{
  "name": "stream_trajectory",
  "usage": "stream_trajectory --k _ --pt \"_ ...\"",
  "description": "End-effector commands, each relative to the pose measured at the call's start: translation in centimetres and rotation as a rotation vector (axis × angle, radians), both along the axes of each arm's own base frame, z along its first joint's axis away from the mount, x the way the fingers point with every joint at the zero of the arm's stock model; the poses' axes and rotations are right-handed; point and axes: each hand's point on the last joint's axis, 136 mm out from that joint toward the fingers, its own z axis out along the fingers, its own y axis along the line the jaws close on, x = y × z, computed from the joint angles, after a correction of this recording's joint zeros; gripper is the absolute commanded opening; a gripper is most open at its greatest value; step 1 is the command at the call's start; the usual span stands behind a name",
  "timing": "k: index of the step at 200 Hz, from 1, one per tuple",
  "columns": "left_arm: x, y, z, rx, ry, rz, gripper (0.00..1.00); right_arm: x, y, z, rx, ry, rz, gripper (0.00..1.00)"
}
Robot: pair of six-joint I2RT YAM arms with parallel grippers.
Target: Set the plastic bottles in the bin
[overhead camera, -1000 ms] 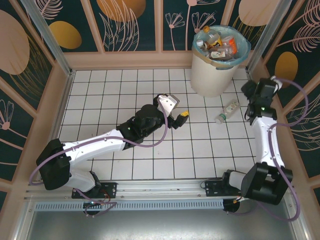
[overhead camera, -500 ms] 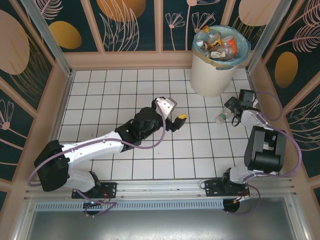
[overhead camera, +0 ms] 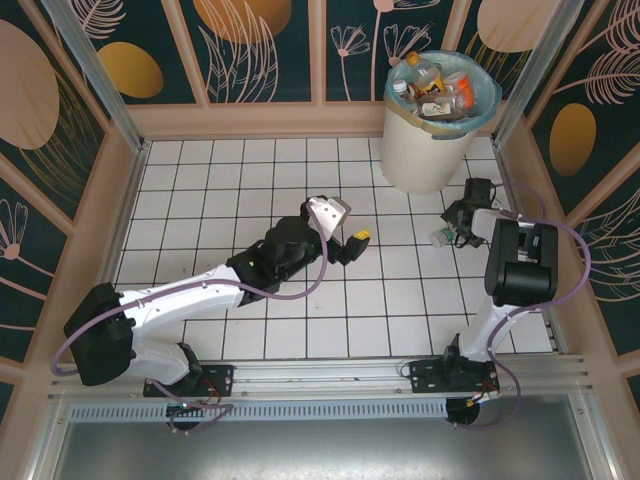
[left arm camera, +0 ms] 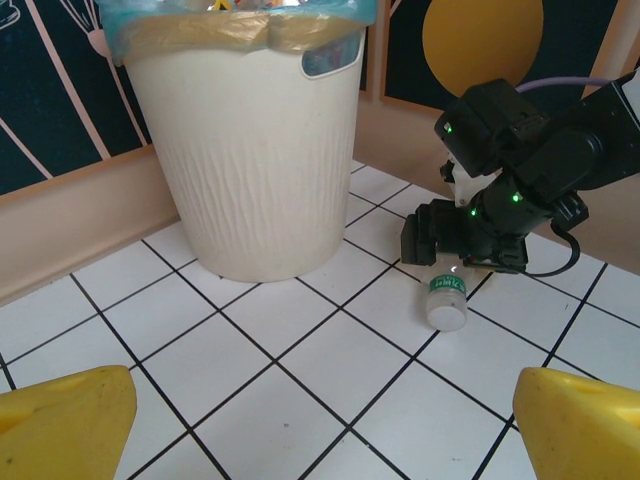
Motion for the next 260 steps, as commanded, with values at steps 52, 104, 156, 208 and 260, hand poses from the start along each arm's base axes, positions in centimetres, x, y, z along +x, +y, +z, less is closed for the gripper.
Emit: stream_trajectory --k 52,104,156,208,260 --pt "-0.1 0.8 2.3 -0.026 -0.038 0.017 0.97 -0.1 -0.8 10.8 -0.082 -0.217 0.011 0.51" --pt "-0.3 1.5 3.2 -0.027 -0.062 0.029 0.96 -2.3 -0.6 25.5 -0.305 -0.487 0.08 0.48" --pt "-0.2 2.4 2.9 -0.015 -0.065 0.06 0.97 -0.2 6.9 38.5 -0.641 -0.695 0.39 0.5" --pt "-0.2 2.6 2.7 -0.009 -0.055 0.069 0.97 6.9 12.1 44.2 -0.878 -0.804 0.607 0.54" --pt "-0.2 2.8 2.3 -0.001 -0.044 0.075 0.97 14.8 14.9 41.3 -1.031 -0.708 0.811 0.56"
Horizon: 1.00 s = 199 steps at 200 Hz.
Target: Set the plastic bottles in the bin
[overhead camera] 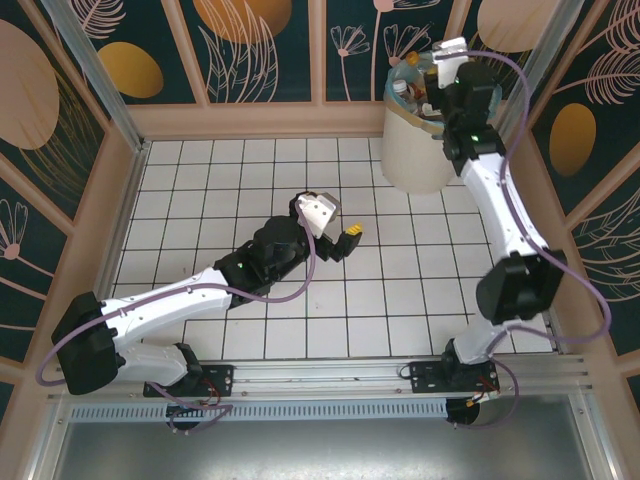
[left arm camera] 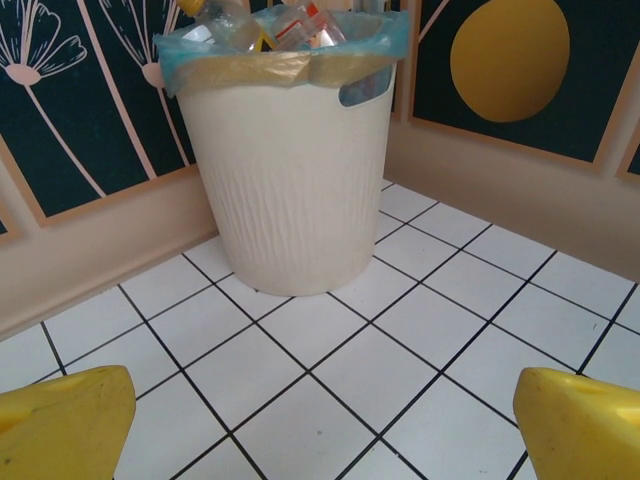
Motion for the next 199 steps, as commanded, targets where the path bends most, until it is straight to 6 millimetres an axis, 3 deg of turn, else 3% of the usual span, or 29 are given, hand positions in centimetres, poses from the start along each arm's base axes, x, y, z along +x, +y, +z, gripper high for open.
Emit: stream_trajectory --k 1,30,49,76,85,123,161,183,199 --pt "-0.1 0.7 0.2 0.001 -0.004 0.019 0.97 2.4 1.3 0.5 -0.162 -0.015 0.049 0.56" --pt "-0.1 0.6 0.1 0.005 0.0 0.015 0.97 5.7 1.5 -3.1 -0.274 0.078 0.039 0.58" --pt "-0.1 0.5 -0.1 0.004 0.006 0.015 0.97 6.7 1.2 -4.4 -0.311 0.129 0.015 0.71" --pt "0.0 0.4 -0.3 -0.002 0.014 0.02 0.97 6.2 1.0 -3.4 -0.258 0.125 0.002 0.94" --pt "0.1 0.4 -0.4 -0.004 0.016 0.02 0.97 5.8 1.0 -2.8 -0.23 0.116 0.006 0.97" --pt "0.1 0.0 -0.3 -0.018 0.026 0.009 0.97 4.6 1.5 -0.7 -0.091 0.116 0.05 0.96" --pt "0.2 0.2 -0.4 -0.01 0.026 0.02 0.97 4.0 3.7 1.9 0.094 0.069 0.16 0.88" --pt "0.2 0.1 -0.4 -0.008 0.03 0.021 0.97 5.0 4.5 2.4 0.169 0.028 0.193 0.87" --pt "0.2 0.2 -0.5 -0.014 0.036 0.022 0.97 6.6 4.6 1.5 0.192 0.029 0.179 0.83"
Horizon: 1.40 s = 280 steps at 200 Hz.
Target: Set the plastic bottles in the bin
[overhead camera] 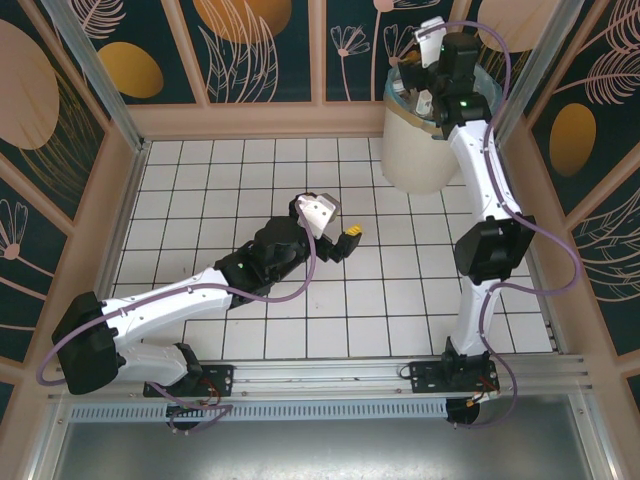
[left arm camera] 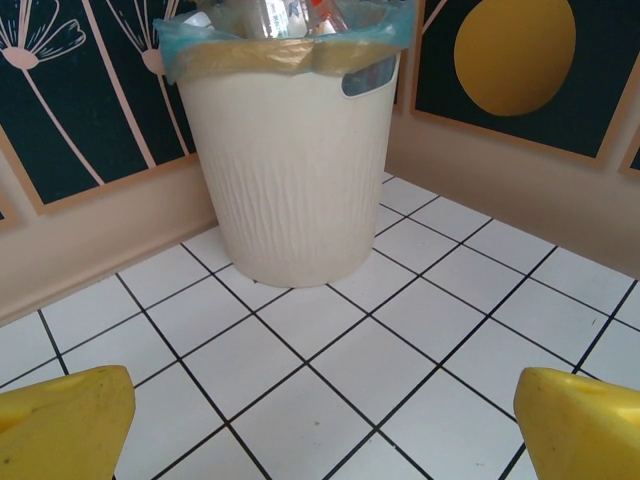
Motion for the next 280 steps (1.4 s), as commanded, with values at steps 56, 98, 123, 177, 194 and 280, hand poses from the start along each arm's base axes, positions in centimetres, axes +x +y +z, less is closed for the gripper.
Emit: stream_trajectory --k 56,98,123,177,194,280 --pt "0.1 0.7 -0.8 -0.011 0.028 0.034 0.97 1.8 -0.7 -5.5 0.198 0.2 -0.009 0.46" --pt "0.2 0.2 -1.4 -0.007 0.037 0.025 0.97 -1.6 -0.9 -9.6 0.241 0.221 0.018 0.38" --pt "0.2 0.2 -1.7 -0.007 0.043 0.023 0.97 -2.8 -1.8 -12.6 0.259 0.239 -0.005 0.39" --pt "0.3 -0.1 -1.4 -0.004 0.042 0.023 0.97 -2.3 -1.4 -6.6 0.381 0.153 0.046 0.52" --pt "0.4 -0.3 -1.2 -0.008 0.04 0.02 0.97 -2.1 -1.1 -3.1 0.43 0.09 0.067 0.53" --pt "0.7 -0.7 -1.2 -0.009 0.046 0.023 0.97 3.7 -0.7 1.0 0.654 0.014 0.051 0.6"
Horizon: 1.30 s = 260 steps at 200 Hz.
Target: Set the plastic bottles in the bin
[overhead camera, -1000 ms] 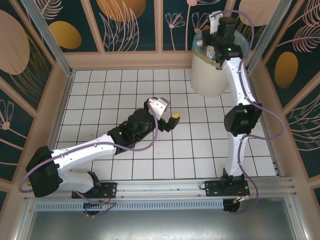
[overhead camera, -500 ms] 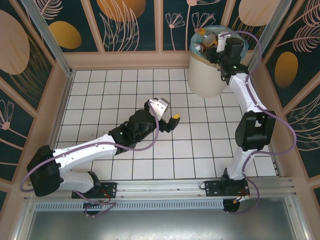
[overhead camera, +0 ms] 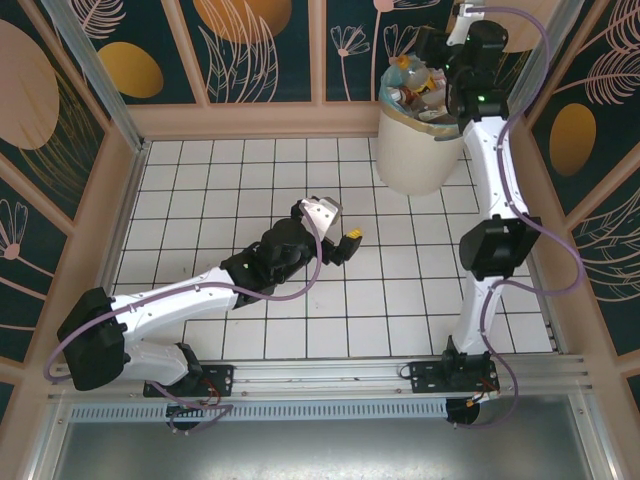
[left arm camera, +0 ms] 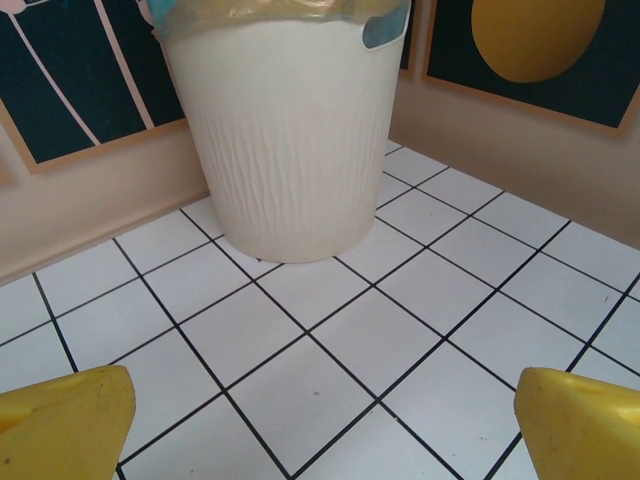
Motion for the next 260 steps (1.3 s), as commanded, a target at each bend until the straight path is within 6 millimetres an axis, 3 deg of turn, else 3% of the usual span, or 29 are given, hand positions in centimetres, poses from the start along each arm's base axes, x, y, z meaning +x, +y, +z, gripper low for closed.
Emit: stream_trajectory --k 1,49,76,105,129,157,179,203,214,231,260 --pt "0.3 -0.5 1.1 -0.034 -0.006 0.004 0.97 2.7 0.4 -3.7 0.112 0.092 -0.001 0.6" --pt "0.3 -0.5 0.8 -0.029 0.001 0.005 0.97 5.1 2.0 -6.6 0.116 0.101 -0.013 0.61" --pt "0.3 -0.4 0.5 -0.03 0.009 0.007 0.97 6.1 1.0 -10.5 0.006 0.19 -0.129 0.64" --pt "0.2 -0.4 0.2 -0.039 0.017 0.006 0.97 5.4 -0.4 -13.5 -0.059 0.306 -0.202 0.61" --pt "0.3 -0.6 0.2 -0.044 0.022 0.006 0.97 4.4 -0.8 -14.0 -0.079 0.347 -0.217 0.61" --pt "0.3 -0.8 0.5 -0.052 0.022 -0.002 0.97 3.4 0.4 -11.3 -0.04 0.302 -0.142 0.62" --pt "0.3 -0.9 0.9 -0.062 0.017 -0.001 0.97 2.0 1.6 -6.4 0.026 0.206 -0.069 0.62" --pt "0.3 -0.6 1.3 -0.074 0.015 0.008 0.96 -0.1 0.8 -0.8 0.052 0.081 -0.093 0.62" --pt "0.3 -0.4 1.3 -0.08 0.017 0.011 0.96 -0.9 -1.1 1.4 0.055 0.029 -0.165 0.6" --pt "0.1 -0.2 1.1 -0.08 0.02 0.014 0.97 -1.6 -4.3 2.7 0.044 -0.007 -0.268 0.55" --pt "0.0 0.2 0.6 -0.076 0.024 0.021 0.96 -1.2 -10.0 0.6 0.047 0.051 -0.387 0.52"
